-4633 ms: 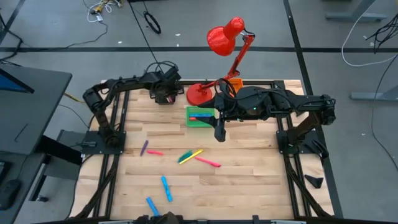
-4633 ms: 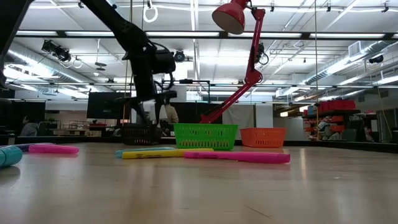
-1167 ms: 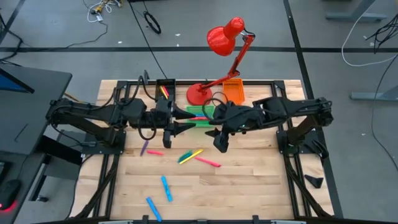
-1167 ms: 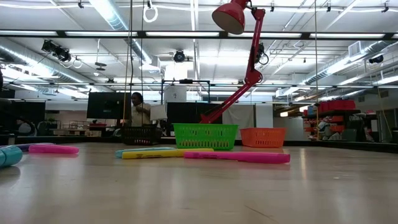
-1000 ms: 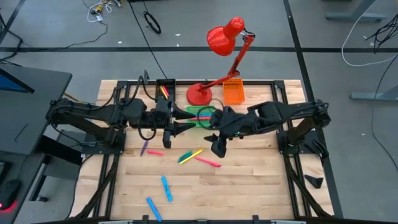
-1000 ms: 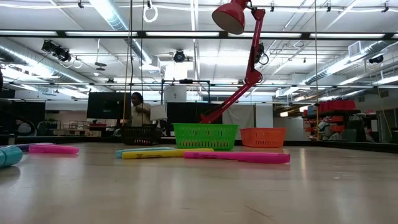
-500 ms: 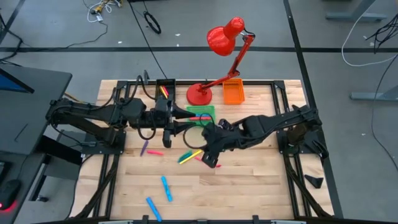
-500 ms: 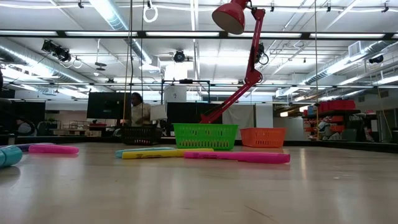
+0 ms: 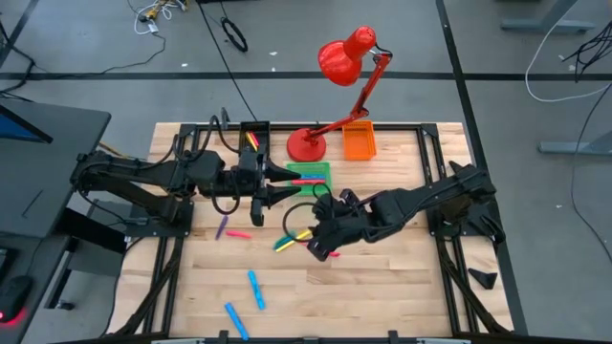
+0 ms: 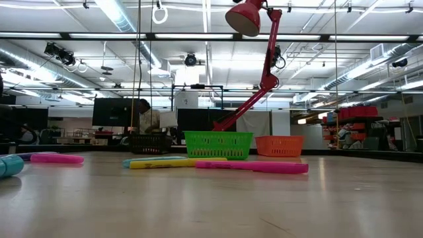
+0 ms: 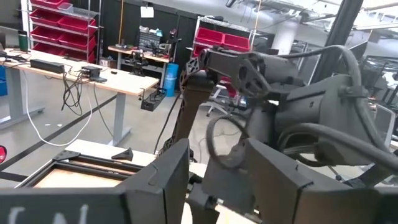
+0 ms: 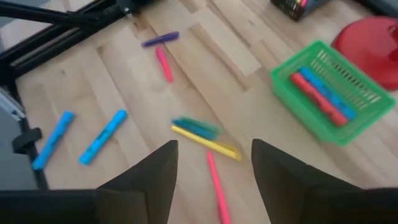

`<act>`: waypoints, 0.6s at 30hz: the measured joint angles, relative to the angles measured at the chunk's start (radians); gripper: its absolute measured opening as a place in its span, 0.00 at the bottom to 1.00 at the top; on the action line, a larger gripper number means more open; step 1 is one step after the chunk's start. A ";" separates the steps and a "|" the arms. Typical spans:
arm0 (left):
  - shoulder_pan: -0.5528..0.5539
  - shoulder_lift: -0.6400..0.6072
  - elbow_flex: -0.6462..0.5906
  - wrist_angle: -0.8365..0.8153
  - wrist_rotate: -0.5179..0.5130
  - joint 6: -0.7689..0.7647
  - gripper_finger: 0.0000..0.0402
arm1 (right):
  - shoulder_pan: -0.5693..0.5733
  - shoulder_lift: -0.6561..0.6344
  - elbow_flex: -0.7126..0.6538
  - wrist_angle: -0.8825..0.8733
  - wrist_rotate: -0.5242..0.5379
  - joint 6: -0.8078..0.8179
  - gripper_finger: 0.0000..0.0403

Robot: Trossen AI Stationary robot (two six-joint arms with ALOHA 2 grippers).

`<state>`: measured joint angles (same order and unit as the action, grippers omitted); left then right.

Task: Pick & Place Markers
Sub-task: Put the pink pen into the black basket

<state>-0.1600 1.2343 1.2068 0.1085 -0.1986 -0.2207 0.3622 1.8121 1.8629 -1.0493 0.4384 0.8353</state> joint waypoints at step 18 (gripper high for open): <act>0.000 0.000 0.000 0.001 0.000 0.031 0.40 | -0.027 0.000 -0.215 0.200 -0.126 -0.057 0.51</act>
<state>-0.1600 1.2343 1.2068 0.1100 -0.1986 -0.1902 0.3351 1.8123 1.6478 -0.8493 0.3125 0.7781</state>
